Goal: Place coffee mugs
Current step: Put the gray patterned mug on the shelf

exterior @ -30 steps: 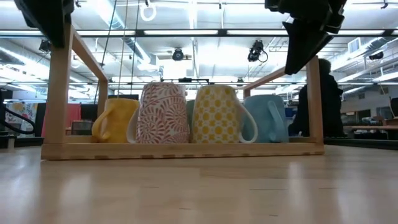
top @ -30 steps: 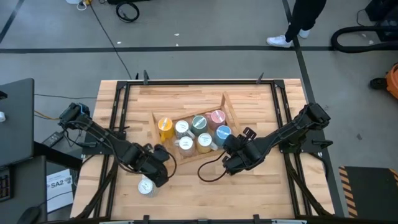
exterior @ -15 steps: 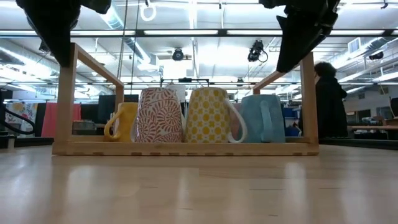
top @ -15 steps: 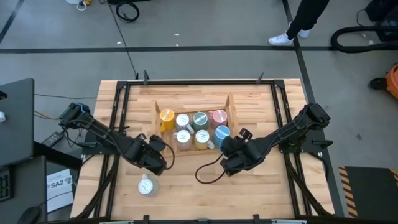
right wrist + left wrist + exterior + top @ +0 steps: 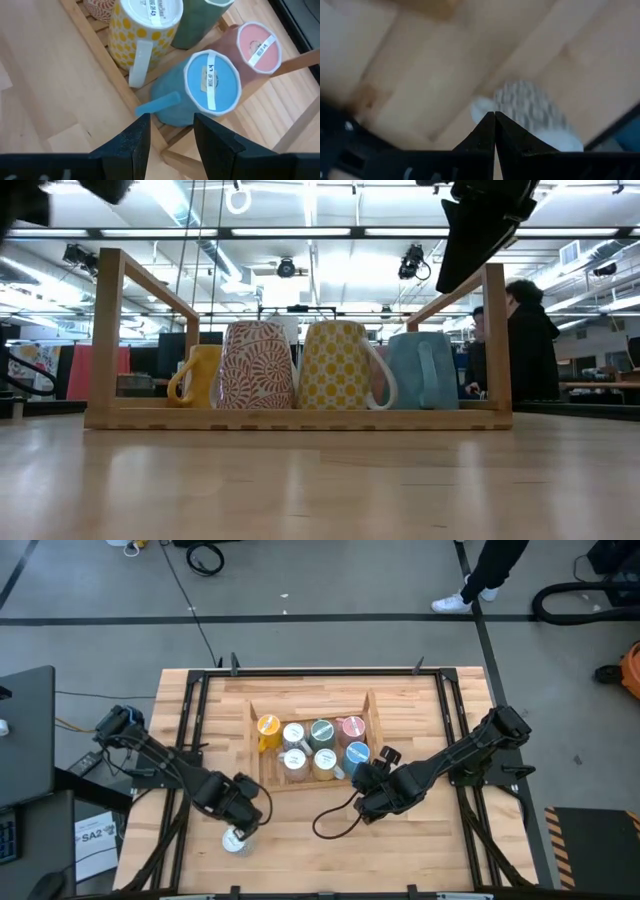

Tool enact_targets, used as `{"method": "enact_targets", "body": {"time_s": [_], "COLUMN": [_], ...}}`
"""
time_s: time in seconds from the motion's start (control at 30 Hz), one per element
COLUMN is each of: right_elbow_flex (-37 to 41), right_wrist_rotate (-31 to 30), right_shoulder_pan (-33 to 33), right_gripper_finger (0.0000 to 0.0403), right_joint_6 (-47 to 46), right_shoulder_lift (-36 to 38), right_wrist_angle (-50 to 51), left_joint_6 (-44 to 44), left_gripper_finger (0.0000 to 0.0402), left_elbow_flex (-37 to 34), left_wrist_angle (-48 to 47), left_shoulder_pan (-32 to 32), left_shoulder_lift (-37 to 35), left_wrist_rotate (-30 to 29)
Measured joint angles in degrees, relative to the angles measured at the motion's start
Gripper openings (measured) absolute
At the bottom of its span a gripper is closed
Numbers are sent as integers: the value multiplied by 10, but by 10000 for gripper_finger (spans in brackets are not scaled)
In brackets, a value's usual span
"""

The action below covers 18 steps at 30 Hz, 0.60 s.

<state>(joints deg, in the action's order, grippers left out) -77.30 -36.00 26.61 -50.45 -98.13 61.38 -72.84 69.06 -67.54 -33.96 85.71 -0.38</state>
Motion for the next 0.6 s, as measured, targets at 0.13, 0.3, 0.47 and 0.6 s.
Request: {"method": "enact_targets", "body": {"time_s": [0.13, 0.3, 0.47, 0.6], "right_elbow_flex": [0, 0, 0, 0], "right_wrist_rotate": [-1, -2, -1, 3], "right_shoulder_pan": [0, 0, 0, 0], "right_gripper_finger": [156, 156, 156, 156], "right_joint_6": [11, 15, 46, 114], "right_shoulder_lift": [0, 0, 0, 0], "right_wrist_angle": [0, 0, -29, -122], "left_joint_6": [-22, -108, -184, -224], "left_gripper_finger": [13, 13, 13, 13], "left_elbow_flex": [0, 0, 0, -1], "left_wrist_angle": [0, 1, 17, 30], "left_shoulder_pan": [-33, -81, -126, -151], "left_shoulder_lift": [0, 0, 7, 16], "left_wrist_rotate": [52, 98, 91, 52]}}
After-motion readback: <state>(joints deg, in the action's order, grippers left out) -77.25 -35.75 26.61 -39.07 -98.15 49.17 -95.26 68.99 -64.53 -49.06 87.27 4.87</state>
